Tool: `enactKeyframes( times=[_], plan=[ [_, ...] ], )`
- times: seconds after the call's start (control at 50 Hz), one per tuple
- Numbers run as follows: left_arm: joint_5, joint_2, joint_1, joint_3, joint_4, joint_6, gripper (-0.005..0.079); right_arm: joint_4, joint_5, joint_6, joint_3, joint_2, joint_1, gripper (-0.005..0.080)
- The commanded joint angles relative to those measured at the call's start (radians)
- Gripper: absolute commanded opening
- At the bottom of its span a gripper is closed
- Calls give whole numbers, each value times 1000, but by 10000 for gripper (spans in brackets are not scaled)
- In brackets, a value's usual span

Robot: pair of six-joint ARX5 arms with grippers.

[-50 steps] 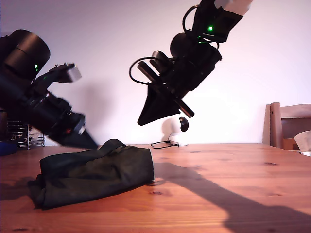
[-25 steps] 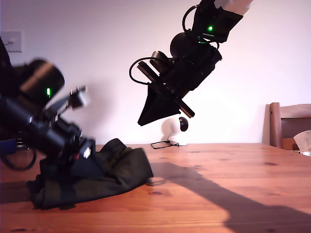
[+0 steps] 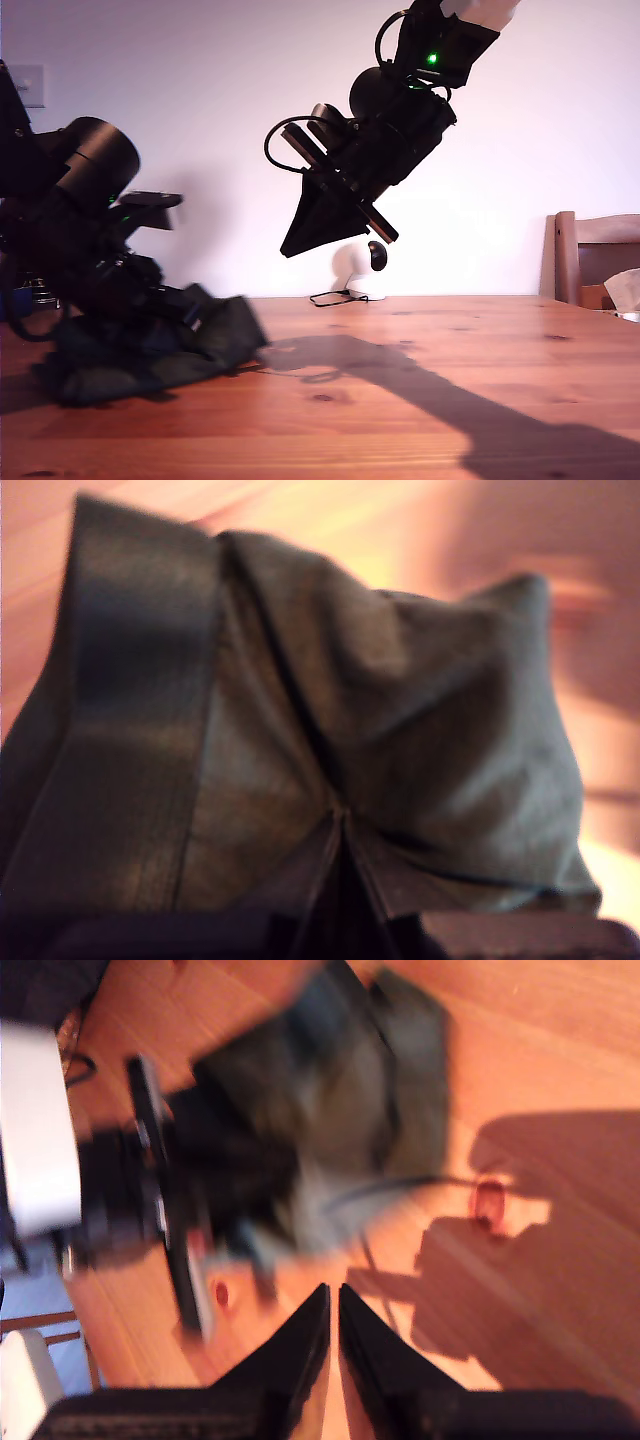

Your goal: Fold the underwear in front of you. After folding it, place it to the left side.

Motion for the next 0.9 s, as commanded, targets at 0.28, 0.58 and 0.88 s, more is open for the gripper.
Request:
enactKeyframes(
  times=[0.28,0.58,0.88],
  plan=[
    [-233,39,70,-37,-227,-294,-21,-26,-3,-53,-2,-55,5,-12],
    [-259,-74,35,-35,-157,-319,-21,-21,13,-108,-2,-77,5,-12],
    [102,-310,8,-36,-85,-180,-21,-23,137,-168,-4,-105,10,-12]
  ],
)
